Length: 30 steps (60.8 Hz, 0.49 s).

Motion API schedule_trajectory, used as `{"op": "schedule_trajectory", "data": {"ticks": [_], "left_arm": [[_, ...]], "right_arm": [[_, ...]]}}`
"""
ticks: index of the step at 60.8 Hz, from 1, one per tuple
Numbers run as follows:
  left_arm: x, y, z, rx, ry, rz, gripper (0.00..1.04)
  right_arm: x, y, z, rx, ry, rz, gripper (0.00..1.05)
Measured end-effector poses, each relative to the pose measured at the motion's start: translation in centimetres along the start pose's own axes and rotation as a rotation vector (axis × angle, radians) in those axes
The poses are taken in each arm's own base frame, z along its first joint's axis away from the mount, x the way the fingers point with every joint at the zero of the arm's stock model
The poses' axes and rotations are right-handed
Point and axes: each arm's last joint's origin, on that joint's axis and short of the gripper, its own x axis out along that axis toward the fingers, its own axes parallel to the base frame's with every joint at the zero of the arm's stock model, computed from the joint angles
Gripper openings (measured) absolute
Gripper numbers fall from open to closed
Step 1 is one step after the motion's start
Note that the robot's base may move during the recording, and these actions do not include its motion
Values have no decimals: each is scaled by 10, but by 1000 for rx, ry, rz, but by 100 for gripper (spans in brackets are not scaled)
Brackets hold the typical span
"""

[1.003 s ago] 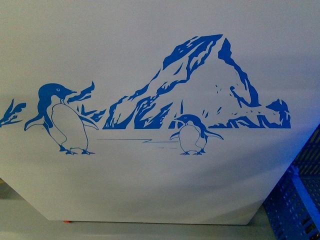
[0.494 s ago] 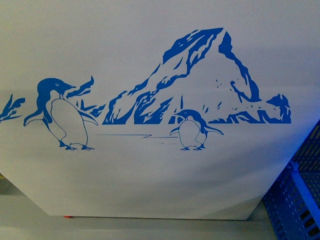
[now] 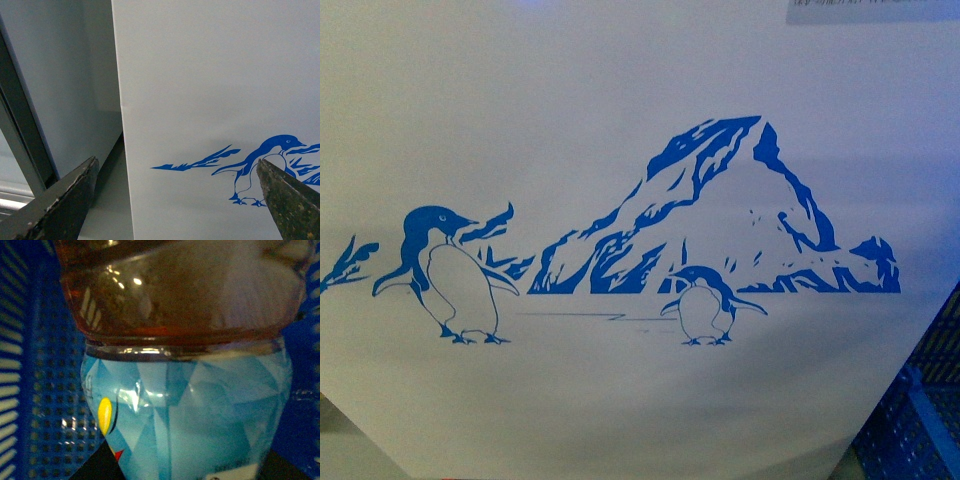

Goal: Put drink in fridge

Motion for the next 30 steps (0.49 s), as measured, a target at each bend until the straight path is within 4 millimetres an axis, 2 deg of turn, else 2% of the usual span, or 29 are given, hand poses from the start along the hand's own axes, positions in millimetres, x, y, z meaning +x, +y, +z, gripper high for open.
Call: {"op": "schedule_trajectory", "data": {"ticks": [3, 11, 21, 24, 28, 30], "left_arm": [[0, 0, 0, 0, 0, 0, 97], [0, 0, 0, 0, 0, 0, 97], [0, 0, 0, 0, 0, 0, 97], [0, 0, 0, 0, 0, 0, 97], [0, 0, 0, 0, 0, 0, 97], [0, 0, 0, 0, 0, 0, 97]], "right_arm": [[-31, -6, 18, 72, -67, 8, 36], [-104, -12, 49, 204, -187, 33, 36], [-162, -13, 80, 273, -303, 28, 36], [-200, -11, 98, 309, -396, 26, 36], [-240, -7, 114, 341, -494, 21, 36], [-253, -5, 118, 345, -525, 20, 36]]}}
